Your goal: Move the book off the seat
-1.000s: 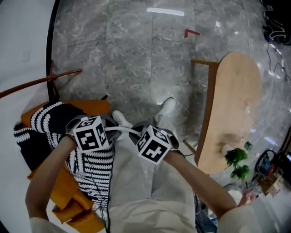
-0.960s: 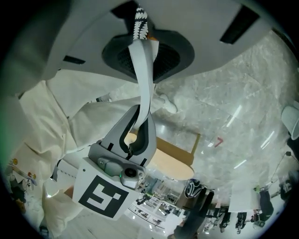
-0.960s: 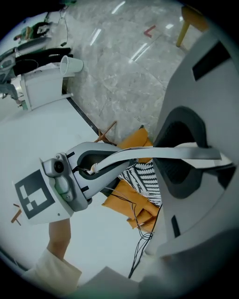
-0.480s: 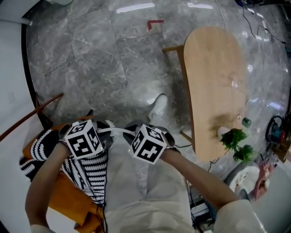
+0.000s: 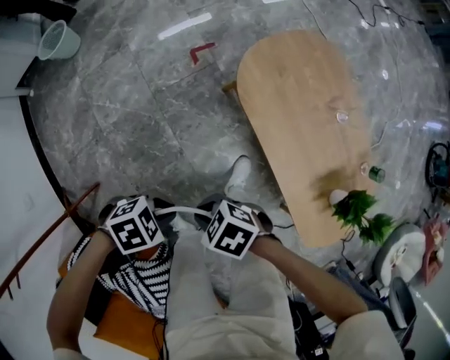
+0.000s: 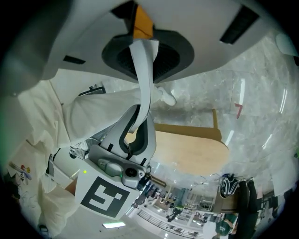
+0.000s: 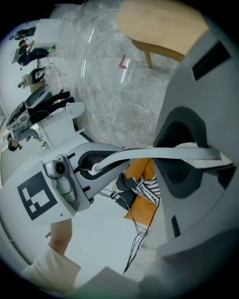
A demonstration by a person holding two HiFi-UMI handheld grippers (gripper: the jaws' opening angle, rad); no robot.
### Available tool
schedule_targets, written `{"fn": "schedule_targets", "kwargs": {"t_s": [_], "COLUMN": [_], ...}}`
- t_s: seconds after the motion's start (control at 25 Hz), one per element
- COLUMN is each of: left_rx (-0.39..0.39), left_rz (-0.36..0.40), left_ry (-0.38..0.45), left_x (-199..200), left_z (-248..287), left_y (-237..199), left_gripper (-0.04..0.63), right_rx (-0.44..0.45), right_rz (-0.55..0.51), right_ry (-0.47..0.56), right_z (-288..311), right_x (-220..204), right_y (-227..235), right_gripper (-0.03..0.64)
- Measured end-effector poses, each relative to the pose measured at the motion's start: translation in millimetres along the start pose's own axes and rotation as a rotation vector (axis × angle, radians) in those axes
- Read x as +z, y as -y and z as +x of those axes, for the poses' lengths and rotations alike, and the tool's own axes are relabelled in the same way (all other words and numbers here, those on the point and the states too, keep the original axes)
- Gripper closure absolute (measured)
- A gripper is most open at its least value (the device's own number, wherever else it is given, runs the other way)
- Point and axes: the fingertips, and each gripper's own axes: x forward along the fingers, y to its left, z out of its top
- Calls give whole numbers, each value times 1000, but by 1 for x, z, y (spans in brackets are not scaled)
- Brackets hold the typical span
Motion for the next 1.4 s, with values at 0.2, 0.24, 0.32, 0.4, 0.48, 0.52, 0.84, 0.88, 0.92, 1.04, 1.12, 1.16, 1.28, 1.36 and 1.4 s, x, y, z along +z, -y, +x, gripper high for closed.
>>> {"fn": "schedule_targets", "kwargs": {"t_s": [0.2,0.24,0.32,0.4,0.48,0.52,0.84,0.88,0.92,1.04,1.12,1.16,1.28,1.36,1.4], "left_rx": [-1,1,4,9,11,10,-4,-4,-4,-2,-3,-4,-10,-9,-6], "left_rz": [45,53,70,82,90,94,145,155,162,182,194,197,200,200,198], "left_ry": [-23,-25,-33,-34,-28,-26,-47,-48,-48,-46,-44,-42,-32,-23,-18], "left_x": [58,70,92,113,132,141,199,206,213,234,248,255,274,286,292], "left_z": [-2,-2,-2,-2,1,3,24,25,26,30,34,35,37,37,38], "left_y": [-25,-29,-36,-45,-52,-55,-76,-79,-81,-89,-94,-97,-104,-112,-116], "left_gripper": [545,545,545,545,545,545,545,545,545,545,545,545,545,545,545], "right_rx": [-14,-17,-25,-39,-54,-60,-87,-97,-105,-123,-137,-147,-166,-174,-178], "right_rz": [21,27,40,50,55,55,106,114,122,152,171,175,183,185,184], "right_ry": [33,38,47,53,54,54,64,65,67,72,79,84,87,80,76], "right_z": [-43,-52,-69,-84,-97,-103,-137,-141,-146,-160,-169,-173,-187,-197,-201], "right_x": [-13,-16,-22,-27,-33,-37,-70,-73,-76,-86,-92,-94,-99,-101,-102], "right_y": [43,51,65,79,93,100,143,148,153,168,178,183,197,208,214], "right_gripper": [568,568,568,568,568,568,568,568,568,568,568,568,568,568,568]}}
